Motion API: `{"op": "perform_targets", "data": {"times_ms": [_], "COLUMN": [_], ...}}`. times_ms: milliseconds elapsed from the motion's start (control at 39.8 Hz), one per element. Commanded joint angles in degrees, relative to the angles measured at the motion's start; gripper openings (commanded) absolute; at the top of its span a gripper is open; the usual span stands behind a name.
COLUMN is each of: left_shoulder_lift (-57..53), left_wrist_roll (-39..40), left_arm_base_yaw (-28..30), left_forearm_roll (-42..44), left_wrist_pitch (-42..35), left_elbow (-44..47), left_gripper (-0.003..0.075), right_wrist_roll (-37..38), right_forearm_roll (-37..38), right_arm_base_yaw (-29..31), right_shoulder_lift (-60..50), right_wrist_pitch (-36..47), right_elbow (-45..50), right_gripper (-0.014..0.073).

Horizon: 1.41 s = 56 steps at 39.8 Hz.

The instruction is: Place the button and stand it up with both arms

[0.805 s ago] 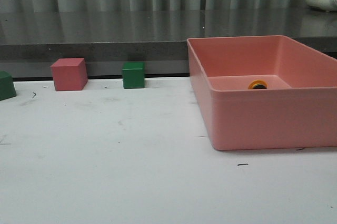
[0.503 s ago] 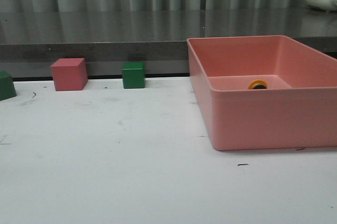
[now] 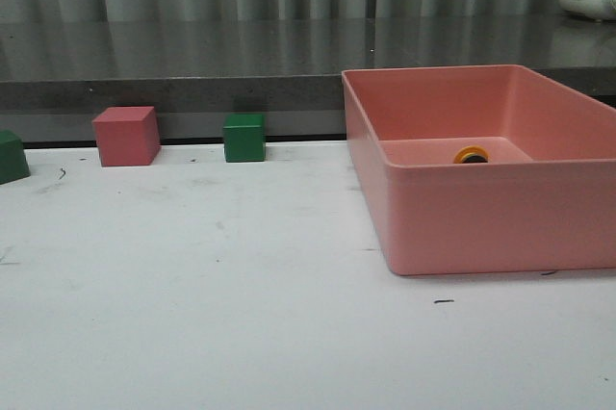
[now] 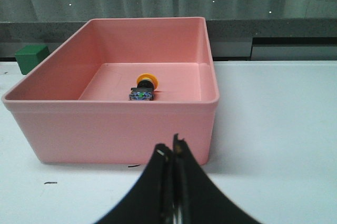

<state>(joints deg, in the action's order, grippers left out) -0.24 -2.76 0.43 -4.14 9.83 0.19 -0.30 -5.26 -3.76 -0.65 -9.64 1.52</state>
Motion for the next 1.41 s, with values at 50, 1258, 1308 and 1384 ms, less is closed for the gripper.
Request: {"op": "perform_targets", "data": {"times_ms": [50,1258,1308,1384], "left_shoulder_lift": [-1.27,23.31,23.31,23.31], "left_wrist_roll": [0.57,0.57,0.57,0.57], "left_arm_base_yaw": [-0.02,-0.02,-0.02,-0.02], "left_forearm_roll": [-0.51,-0.6,-0.6,-0.6], "left_wrist_pitch": [-6.5,-5.7,-5.7,-5.7], "left_elbow": [0.39,-26.33,-26.33,-26.33], "left_gripper": [-0.002,-0.002,-0.0018,0.0006], "right_wrist_roll": [-0.53,-0.53,-0.53,-0.53], "right_forearm_roll": [0.09,0.09,0.09,0.09], "right_arm_base_yaw": [0.2,0.2,0.2,0.2], "right_shoulder_lift": [-0.95,23.8,23.8,23.8], "right_wrist_pitch": [4.36,-3.99,-3.54,-3.0], "right_elbow": [-0.27,-27.32,-27.32,-27.32], "right_gripper": [-0.007,-0.0059,-0.0048,0.0013]}}
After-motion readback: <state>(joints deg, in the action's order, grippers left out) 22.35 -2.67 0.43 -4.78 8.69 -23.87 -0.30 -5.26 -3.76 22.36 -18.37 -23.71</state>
